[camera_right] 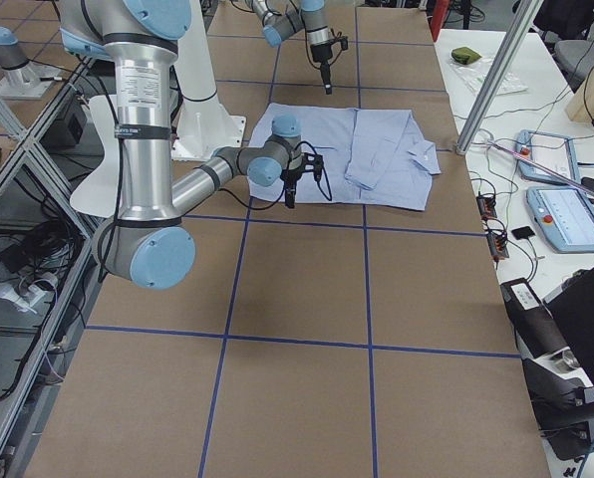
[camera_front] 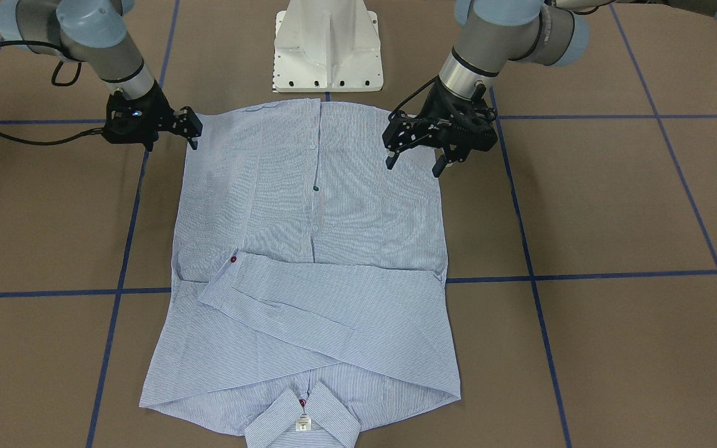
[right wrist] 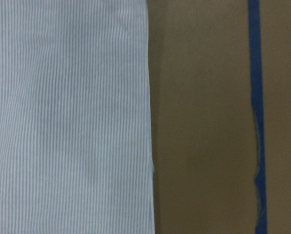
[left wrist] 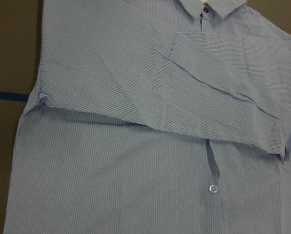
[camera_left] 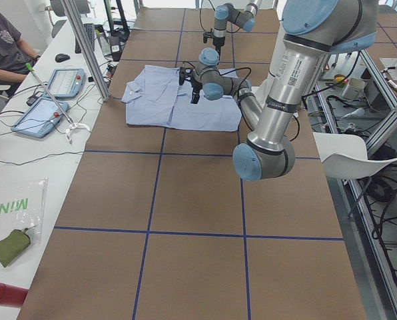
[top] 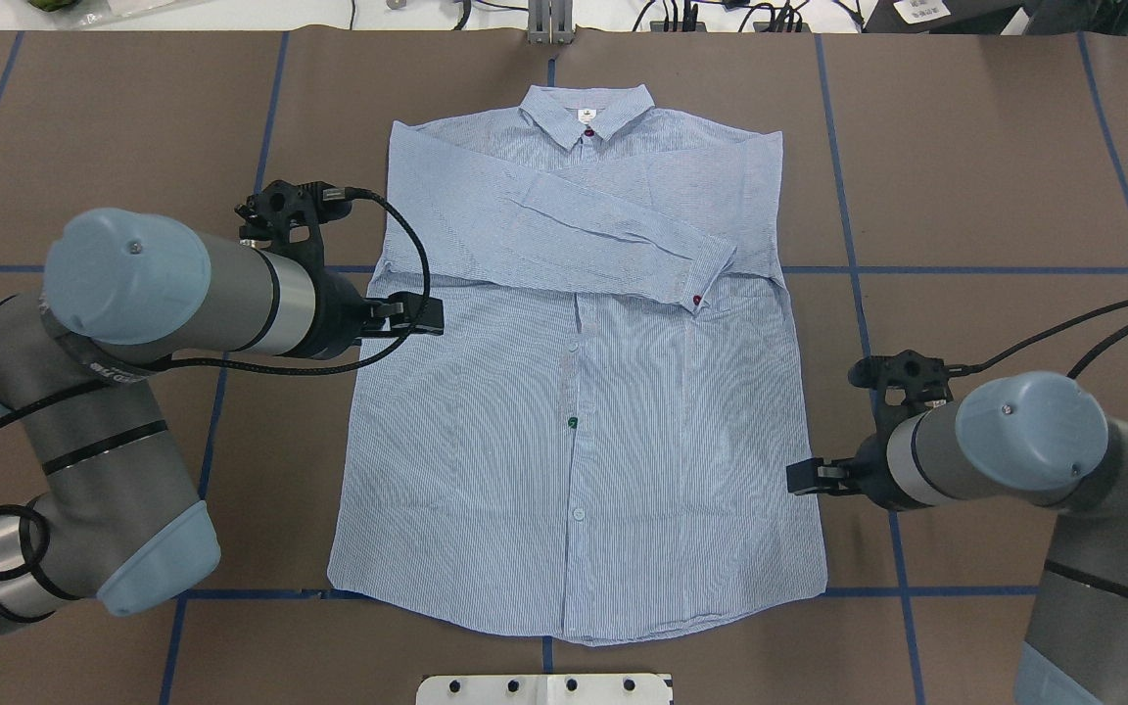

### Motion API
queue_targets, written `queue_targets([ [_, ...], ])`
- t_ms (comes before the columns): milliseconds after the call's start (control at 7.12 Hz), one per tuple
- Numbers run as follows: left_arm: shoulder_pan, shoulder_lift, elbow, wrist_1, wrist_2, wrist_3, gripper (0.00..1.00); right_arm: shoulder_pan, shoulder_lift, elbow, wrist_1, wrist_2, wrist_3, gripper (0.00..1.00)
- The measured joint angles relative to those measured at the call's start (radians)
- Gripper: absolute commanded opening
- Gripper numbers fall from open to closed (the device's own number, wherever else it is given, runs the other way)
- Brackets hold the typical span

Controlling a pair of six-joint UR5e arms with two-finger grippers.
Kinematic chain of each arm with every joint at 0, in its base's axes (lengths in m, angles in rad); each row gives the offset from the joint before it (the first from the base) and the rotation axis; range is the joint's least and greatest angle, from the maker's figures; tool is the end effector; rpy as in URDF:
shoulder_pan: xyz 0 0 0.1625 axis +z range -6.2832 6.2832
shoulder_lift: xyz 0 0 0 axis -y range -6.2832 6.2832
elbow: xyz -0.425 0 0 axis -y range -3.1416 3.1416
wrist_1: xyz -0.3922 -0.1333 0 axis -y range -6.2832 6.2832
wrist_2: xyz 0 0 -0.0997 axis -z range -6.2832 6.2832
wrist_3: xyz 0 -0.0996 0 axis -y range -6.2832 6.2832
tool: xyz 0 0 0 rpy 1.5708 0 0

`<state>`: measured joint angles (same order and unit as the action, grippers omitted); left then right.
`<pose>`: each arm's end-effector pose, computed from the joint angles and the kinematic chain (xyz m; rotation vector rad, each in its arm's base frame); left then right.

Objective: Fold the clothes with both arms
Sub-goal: 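Release the sleeve and move both grippers to the shirt's side edges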

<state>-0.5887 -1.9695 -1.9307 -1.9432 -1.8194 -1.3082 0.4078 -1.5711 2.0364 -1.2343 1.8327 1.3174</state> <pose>0.4215 -0.4122 0.2353 0.2628 1.1161 -0.1491 -0.4061 -0.2926 0.4068 0.0245 -0.8340 0.0404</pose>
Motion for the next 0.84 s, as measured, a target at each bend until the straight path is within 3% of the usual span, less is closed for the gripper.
queue_targets([
  [421, 0.0, 0.019, -0.022, 0.004, 0.002, 0.003, 1.0, -0.071, -0.009, 0.005, 0.014, 0.006, 0.038, 0.72],
  [702, 0.0, 0.019, -0.024, 0.004, 0.002, 0.003, 1.0, -0.076, -0.01, -0.003, 0.009, 0.028, 0.039, 0.7],
  [843, 0.0, 0.018, -0.024, 0.004, 0.002, 0.003, 1.0, -0.077, -0.009, -0.011, 0.007, 0.032, 0.039, 0.63],
])
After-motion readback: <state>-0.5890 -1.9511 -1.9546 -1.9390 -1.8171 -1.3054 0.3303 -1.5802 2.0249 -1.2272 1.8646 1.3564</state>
